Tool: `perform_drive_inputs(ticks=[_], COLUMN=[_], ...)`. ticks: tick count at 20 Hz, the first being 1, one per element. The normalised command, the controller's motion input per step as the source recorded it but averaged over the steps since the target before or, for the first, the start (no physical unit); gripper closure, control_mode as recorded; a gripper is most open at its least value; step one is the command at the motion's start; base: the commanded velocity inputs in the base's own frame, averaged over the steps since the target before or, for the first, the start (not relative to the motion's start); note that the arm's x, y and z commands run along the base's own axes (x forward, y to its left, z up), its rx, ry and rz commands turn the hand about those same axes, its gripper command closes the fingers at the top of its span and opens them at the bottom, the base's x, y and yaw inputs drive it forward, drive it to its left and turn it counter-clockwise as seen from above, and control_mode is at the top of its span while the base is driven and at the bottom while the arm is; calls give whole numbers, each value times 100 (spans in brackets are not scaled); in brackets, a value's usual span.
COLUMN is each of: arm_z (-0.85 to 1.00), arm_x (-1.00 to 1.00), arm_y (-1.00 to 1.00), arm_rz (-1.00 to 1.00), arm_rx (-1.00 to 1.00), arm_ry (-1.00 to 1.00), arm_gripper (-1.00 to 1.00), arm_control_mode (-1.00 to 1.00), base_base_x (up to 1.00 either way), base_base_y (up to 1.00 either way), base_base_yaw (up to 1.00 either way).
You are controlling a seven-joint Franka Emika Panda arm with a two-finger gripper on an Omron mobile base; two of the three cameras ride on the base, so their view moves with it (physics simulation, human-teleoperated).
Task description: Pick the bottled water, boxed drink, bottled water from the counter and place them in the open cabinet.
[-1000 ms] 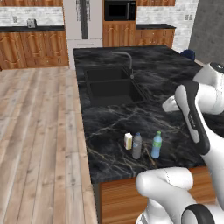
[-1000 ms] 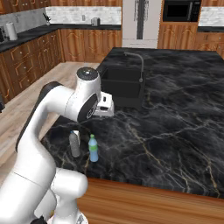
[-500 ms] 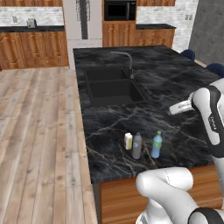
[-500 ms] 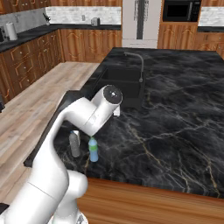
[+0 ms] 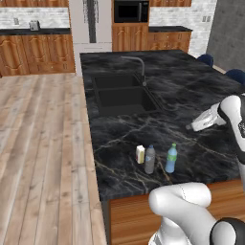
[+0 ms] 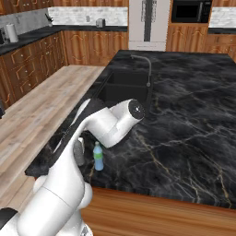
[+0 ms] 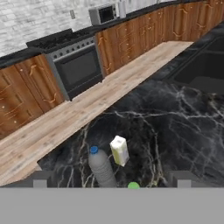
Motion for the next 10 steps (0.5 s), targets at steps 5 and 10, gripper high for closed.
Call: perform_drive_inputs(ticks=[5, 10], arm_z=[0, -16], arm_x=[0, 0], arm_y=[-14, -9], arm_rz=[20, 16], arm_rx=[0, 0], arm_ry=[-8, -8], arm_gripper=[-100, -100], arm_control_mode=[-100, -100], base_base_x=[0, 0], base_base_y=[0, 0], base_base_yaw=[0, 0])
